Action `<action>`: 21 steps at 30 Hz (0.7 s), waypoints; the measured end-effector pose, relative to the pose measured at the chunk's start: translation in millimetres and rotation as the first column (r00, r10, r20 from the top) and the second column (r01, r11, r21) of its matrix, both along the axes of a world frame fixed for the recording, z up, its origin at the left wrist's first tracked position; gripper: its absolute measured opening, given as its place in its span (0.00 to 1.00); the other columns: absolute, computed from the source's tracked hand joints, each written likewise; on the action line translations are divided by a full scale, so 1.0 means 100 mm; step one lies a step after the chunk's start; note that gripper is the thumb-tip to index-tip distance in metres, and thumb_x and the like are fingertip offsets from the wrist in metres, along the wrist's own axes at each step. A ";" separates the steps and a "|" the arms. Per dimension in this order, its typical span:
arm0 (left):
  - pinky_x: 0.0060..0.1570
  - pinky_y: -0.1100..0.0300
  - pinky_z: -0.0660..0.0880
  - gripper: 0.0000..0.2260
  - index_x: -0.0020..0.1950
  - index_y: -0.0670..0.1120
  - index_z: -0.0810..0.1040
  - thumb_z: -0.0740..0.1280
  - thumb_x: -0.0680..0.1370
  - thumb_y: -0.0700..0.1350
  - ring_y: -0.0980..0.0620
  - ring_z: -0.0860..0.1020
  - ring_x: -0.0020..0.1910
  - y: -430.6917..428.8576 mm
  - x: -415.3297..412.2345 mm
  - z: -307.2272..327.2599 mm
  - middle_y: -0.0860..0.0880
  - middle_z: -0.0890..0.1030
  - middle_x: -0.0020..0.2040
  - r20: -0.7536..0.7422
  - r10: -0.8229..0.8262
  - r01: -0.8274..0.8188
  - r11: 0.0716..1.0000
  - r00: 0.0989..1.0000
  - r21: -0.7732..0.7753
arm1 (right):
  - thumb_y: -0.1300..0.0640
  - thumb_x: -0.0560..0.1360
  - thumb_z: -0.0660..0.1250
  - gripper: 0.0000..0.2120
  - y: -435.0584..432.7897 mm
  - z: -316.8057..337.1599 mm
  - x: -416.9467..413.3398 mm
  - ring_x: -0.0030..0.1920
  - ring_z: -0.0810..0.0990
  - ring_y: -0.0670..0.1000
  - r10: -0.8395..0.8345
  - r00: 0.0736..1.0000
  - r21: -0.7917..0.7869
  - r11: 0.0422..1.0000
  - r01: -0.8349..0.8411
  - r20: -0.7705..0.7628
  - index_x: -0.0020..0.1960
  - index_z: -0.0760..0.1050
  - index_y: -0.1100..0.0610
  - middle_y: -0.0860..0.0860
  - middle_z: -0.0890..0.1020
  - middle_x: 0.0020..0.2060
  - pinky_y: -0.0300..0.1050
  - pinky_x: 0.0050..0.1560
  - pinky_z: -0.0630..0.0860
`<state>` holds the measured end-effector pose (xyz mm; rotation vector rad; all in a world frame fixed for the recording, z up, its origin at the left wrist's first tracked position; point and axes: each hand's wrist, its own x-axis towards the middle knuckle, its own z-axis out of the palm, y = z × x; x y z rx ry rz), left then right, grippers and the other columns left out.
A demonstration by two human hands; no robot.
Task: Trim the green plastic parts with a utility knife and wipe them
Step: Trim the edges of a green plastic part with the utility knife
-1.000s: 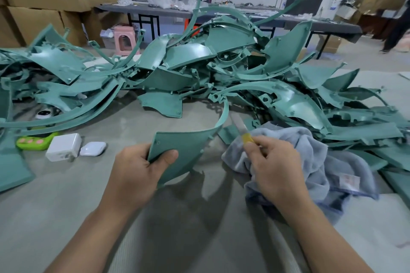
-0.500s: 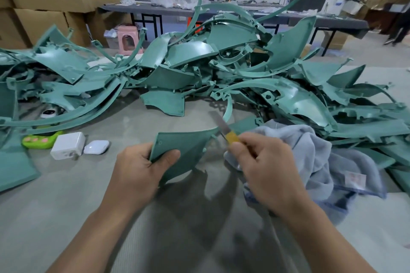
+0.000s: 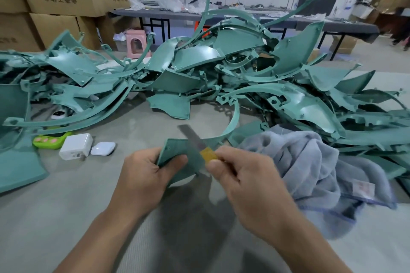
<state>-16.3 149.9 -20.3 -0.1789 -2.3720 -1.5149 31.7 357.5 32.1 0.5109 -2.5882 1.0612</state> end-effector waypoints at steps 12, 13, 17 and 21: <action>0.26 0.61 0.62 0.33 0.29 0.45 0.73 0.63 0.69 0.75 0.57 0.65 0.26 -0.02 -0.03 0.01 0.54 0.68 0.25 -0.004 0.070 -0.069 0.994 0.998 0.082 | 0.53 0.81 0.63 0.21 0.52 -0.21 -0.31 0.32 0.77 0.41 -0.434 0.898 -0.017 0.900 0.436 0.070 0.30 0.70 0.49 0.37 0.79 0.28 0.33 0.30 0.69; 0.25 0.62 0.60 0.30 0.28 0.46 0.71 0.63 0.71 0.73 0.58 0.63 0.25 -0.03 -0.04 0.02 0.56 0.66 0.24 -0.003 0.094 -0.093 0.990 0.996 0.104 | 0.53 0.81 0.64 0.20 0.48 -0.20 -0.28 0.33 0.76 0.40 -0.412 0.910 -0.048 0.909 0.414 0.038 0.30 0.70 0.48 0.38 0.79 0.29 0.32 0.32 0.69; 0.32 0.57 0.65 0.32 0.32 0.40 0.69 0.64 0.73 0.70 0.53 0.68 0.27 -0.13 -0.14 -0.09 0.52 0.69 0.26 0.042 0.202 -0.206 0.954 0.978 0.218 | 0.52 0.81 0.65 0.16 0.38 -0.14 -0.21 0.28 0.70 0.45 -0.291 0.957 -0.208 0.935 0.286 0.007 0.35 0.73 0.52 0.43 0.75 0.26 0.38 0.30 0.65; 0.32 0.54 0.66 0.33 0.33 0.40 0.71 0.65 0.71 0.71 0.52 0.67 0.27 -0.16 -0.18 -0.13 0.51 0.69 0.26 0.055 0.243 -0.249 0.955 0.968 0.163 | 0.44 0.80 0.62 0.13 0.13 -0.10 -0.10 0.29 0.70 0.44 -0.054 0.999 -0.136 0.989 0.053 0.000 0.37 0.71 0.45 0.42 0.74 0.28 0.39 0.31 0.67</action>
